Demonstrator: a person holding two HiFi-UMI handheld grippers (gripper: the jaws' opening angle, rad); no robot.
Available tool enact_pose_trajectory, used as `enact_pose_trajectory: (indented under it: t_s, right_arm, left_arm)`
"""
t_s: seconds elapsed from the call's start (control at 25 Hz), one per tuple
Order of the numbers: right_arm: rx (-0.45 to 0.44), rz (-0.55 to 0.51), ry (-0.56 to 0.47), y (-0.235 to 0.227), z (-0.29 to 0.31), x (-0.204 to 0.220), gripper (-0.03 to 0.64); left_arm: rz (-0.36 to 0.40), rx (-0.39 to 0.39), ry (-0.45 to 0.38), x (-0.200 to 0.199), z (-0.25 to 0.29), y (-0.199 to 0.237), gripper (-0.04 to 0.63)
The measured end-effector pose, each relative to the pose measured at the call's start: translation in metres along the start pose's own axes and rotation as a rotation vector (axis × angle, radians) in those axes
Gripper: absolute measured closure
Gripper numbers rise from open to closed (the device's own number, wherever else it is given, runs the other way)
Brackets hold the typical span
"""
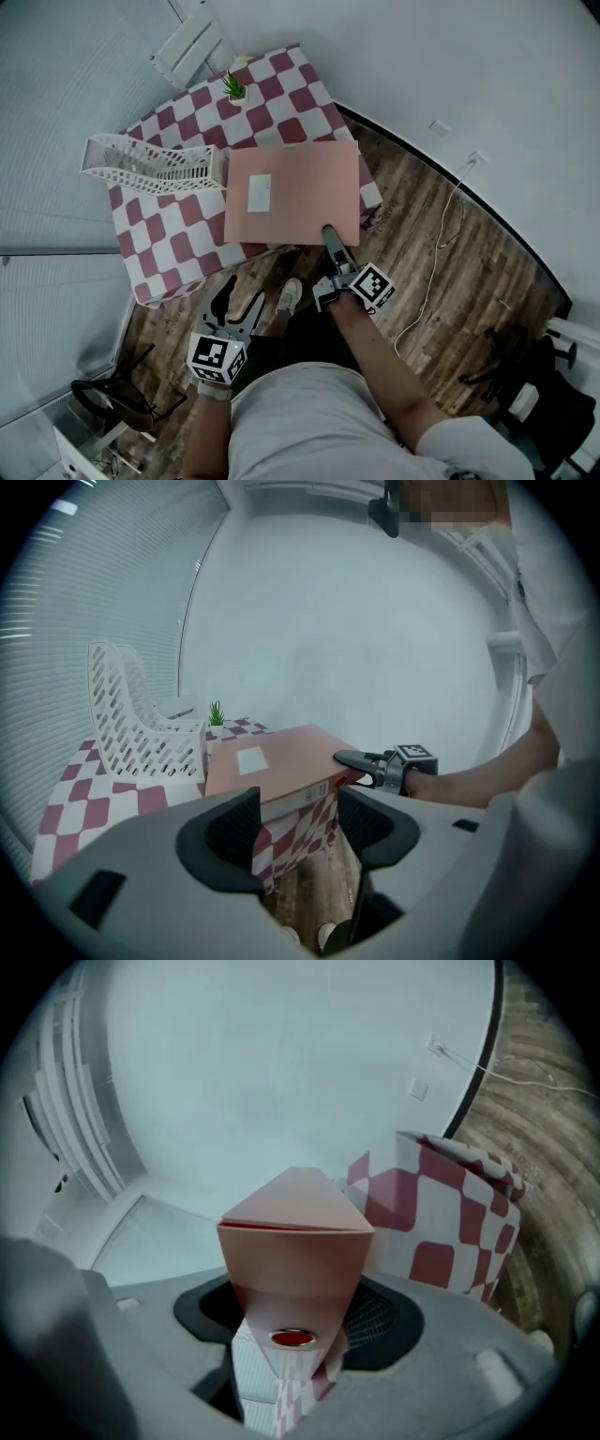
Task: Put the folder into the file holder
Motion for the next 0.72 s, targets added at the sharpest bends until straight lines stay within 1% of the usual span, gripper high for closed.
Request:
enact_pose_trajectory:
  t_s: [0.24, 0.52, 0.72]
  right_arm:
    - [0.043, -0.189, -0.001, 0.046, 0.002, -0.032, 0.333]
    - [0.119, -0.379, -0.011, 0.093, 0.008, -0.054, 0.334]
    - [0.130, -0.584, -0.004, 0.137, 0.023, -0.067, 0.334]
  left_arm:
    - [-0.009, -0.006, -0.058, -0.015, -0.005, 0.000, 0.353]
    - [-0.013, 0.008, -0.133, -0.034, -0.009, 0.007, 0.353]
    - [-0.005, 0.029, -0.192, -0.052, -0.009, 0.021, 0.353]
Point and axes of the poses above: the fingertips, and each gripper's own axes: z forward along the fingers, y to its left, x out of its underside, the point moved 10 cm from there along -z, backward along the fingers, and after that the axes turned 2 degrees about y, right-handed, at the moved point
